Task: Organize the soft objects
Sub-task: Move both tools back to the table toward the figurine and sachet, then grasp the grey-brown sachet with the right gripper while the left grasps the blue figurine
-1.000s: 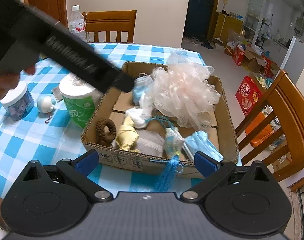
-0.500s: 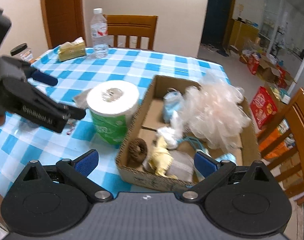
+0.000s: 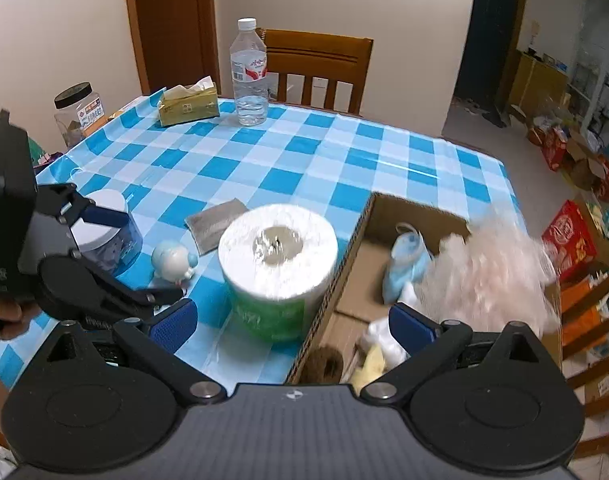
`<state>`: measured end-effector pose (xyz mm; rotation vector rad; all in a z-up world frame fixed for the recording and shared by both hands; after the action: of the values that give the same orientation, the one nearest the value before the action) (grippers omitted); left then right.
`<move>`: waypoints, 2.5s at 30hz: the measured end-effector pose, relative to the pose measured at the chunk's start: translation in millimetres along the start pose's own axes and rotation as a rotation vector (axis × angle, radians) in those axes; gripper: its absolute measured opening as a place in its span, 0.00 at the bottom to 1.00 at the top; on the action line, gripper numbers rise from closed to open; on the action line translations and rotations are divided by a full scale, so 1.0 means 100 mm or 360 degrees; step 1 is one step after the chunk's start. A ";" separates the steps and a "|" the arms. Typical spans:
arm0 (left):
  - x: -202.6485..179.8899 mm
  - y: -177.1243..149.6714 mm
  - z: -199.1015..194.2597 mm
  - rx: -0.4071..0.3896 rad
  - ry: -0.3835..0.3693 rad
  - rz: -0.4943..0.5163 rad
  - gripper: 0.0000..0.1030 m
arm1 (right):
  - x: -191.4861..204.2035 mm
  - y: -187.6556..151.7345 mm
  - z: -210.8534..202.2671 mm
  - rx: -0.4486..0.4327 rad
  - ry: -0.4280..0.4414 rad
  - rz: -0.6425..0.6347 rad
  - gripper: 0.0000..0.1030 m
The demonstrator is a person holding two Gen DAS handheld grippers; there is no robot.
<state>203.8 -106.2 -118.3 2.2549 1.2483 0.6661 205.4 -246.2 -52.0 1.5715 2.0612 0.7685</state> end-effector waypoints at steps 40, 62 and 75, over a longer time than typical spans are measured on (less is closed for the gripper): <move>0.11 -0.20 0.49 0.0156 0.0002 -0.0266 0.50 | 0.31 0.91 0.98 0.0063 0.0188 -0.0430 1.00; 0.19 -0.43 0.31 0.0154 -0.0121 -0.0223 0.50 | 0.79 1.18 2.47 0.0710 0.0489 -0.0667 1.00; 0.20 -0.43 0.33 0.0158 -0.0140 -0.0255 0.50 | 1.02 1.06 2.82 0.0919 0.0427 -0.0874 1.00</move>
<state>205.9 -74.1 -166.1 2.2071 1.4283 0.4505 436.0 -79.4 -195.1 1.0707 2.9123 0.1888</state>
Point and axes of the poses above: each gripper's, at about its wrist camera, not at the fingertips, and z roughly the way its jaws point, x to its left, y to its top, the point moved 4 cm from there along z, roughly the way its jaws point, and after that the axes turned 1 degree about -x, right-handed, at the moved point
